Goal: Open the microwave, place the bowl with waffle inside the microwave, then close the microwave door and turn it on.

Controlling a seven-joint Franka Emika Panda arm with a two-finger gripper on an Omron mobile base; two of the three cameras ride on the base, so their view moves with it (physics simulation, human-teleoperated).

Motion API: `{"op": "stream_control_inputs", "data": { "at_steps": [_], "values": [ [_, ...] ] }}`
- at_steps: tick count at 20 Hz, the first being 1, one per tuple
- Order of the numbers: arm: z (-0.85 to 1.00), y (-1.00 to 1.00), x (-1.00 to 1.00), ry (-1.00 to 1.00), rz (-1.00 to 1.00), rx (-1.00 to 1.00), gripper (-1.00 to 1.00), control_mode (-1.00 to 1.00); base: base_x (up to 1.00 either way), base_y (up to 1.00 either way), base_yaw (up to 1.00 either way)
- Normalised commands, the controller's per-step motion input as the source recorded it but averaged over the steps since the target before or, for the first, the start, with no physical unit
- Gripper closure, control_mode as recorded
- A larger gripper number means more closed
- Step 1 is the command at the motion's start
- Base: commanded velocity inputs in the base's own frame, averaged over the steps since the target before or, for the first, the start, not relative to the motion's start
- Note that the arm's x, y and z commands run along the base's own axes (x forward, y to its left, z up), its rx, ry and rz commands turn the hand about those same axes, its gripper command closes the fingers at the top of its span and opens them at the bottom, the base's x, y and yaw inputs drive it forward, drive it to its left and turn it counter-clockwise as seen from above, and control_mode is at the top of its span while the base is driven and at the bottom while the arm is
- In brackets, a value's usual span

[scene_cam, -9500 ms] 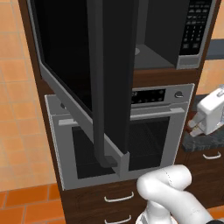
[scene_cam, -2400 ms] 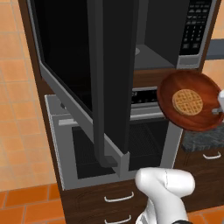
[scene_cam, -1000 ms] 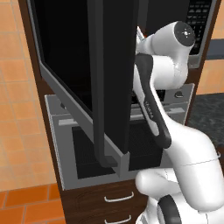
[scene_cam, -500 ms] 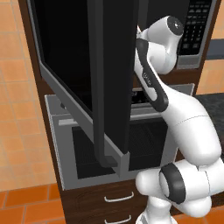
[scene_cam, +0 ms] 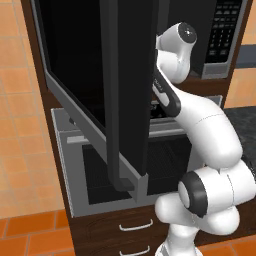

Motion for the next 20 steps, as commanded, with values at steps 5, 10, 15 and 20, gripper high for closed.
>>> {"op": "stream_control_inputs", "data": {
  "at_steps": [5,10,15,20],
  "values": [
    [-0.01,0.04,-0.09,0.0,-0.02,0.01,-1.0,-1.0,0.0,0.0,0.0],
    [0.05,0.01,-0.29,-0.17,0.0,0.03,-1.0,-1.0,0.0,0.0,0.0],
    [0.19,0.0,-0.28,-0.18,0.0,0.02,-1.0,-1.0,0.0,0.0,0.0],
    [0.25,0.0,-1.0,-0.01,0.09,0.0,-1.0,-1.0,0.0,0.0,0.0]
  ]
}}
